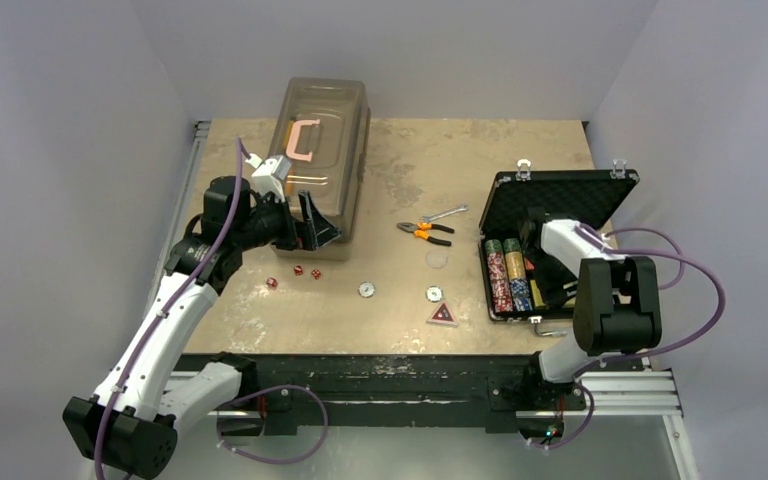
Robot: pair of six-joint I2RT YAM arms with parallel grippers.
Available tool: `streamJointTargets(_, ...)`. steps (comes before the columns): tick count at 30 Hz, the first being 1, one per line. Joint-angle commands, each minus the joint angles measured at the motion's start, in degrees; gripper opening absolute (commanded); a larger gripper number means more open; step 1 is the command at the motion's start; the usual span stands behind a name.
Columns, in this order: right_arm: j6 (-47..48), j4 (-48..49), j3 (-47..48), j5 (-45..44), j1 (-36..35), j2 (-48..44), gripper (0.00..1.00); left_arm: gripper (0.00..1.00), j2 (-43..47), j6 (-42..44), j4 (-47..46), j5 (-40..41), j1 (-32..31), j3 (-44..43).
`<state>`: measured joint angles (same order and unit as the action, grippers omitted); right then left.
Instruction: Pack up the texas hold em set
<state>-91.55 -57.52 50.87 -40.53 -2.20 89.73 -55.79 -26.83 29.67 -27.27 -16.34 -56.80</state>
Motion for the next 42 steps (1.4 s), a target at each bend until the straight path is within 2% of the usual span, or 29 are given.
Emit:
streamJointTargets(1, -1.9, 1.2, -1.9, 6.5, -1.1, -2.4, 0.07, 0.92, 0.2, 0.8, -1.2, -0.5, -0.5, -2.0)
streamJointTargets(10, -2.9, 0.9, -2.8, 7.0, -2.6, -3.1, 0.07, 0.92, 0.4, 0.7, -1.2, -0.8, -0.5, -2.0)
streamJointTargets(13, -2.7, 0.8, -2.6, 7.5, -2.7, -2.4, 0.14, 0.92, 0.5, 0.8, -1.3, -0.6, -0.8, -2.0)
streamJointTargets(20, -1.7, -0.7, -3.3, 5.4, -3.0, -4.4, 0.58, 0.92, 0.5, 1.0, -1.1, -0.4, -1.2, -2.1)
streamJointTargets(25, 1.3, -2.2, -3.4, 3.5, -3.0, -6.2, 0.82, 0.92, 0.4, 1.0, -1.0, -0.6, -1.3, -2.2)
streamJointTargets(28, 3.2, -3.6, -3.0, 2.1, -3.1, -7.5, 0.94, 0.92, 0.2, 0.9, -1.1, -0.8, -1.5, -2.2)
streamJointTargets(32, 5.7, -5.2, -3.1, -0.1, -3.1, -10.8, 0.99, 0.92, 0.2, 0.9, -1.0, -0.9, -1.5, -2.2)
streamJointTargets(36, 10.4, -3.8, -3.9, -3.7, -3.1, -17.0, 0.98, 0.92, 0.1, 0.9, -1.0, -0.9, -1.5, -2.3)
streamJointTargets(39, 22.9, 1.7, -4.6, -6.4, -3.1, -22.6, 0.98, 0.92, 0.1, 0.9, -1.1, -0.9, -1.5, -2.2)
streamJointTargets(42, 38.2, 9.3, -5.0, -4.3, -3.1, -27.4, 0.99, 0.92, 0.2, 0.9, -1.2, -0.9, -1.5, -2.0)
